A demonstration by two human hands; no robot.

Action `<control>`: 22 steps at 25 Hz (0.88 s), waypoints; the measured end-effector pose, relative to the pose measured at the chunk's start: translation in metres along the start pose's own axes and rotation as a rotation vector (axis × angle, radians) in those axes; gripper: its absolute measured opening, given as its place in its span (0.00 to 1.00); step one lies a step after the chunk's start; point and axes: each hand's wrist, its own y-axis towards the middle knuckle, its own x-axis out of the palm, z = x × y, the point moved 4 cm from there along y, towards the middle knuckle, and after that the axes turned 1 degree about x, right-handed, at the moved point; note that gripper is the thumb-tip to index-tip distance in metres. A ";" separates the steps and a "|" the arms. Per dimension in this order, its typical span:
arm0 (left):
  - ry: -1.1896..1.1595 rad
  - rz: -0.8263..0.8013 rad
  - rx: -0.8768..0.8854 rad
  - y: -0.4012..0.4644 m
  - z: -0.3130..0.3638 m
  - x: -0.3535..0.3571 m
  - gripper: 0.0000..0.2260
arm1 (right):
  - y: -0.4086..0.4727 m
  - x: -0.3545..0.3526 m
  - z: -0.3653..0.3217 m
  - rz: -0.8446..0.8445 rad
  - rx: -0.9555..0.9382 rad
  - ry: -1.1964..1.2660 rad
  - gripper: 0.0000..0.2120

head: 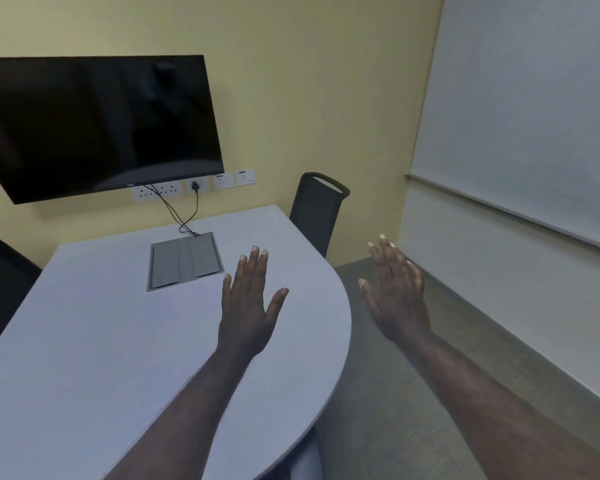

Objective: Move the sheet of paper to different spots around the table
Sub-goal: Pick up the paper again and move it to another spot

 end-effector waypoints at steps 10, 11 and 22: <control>0.017 0.026 0.030 0.041 0.102 0.067 0.30 | 0.015 -0.062 0.132 -0.006 0.020 -0.067 0.32; 0.016 0.025 0.038 0.046 0.107 0.074 0.30 | 0.019 -0.064 0.143 0.002 0.029 -0.068 0.31; 0.025 0.021 0.012 0.122 0.098 0.169 0.30 | 0.099 0.000 0.226 0.015 0.050 -0.085 0.32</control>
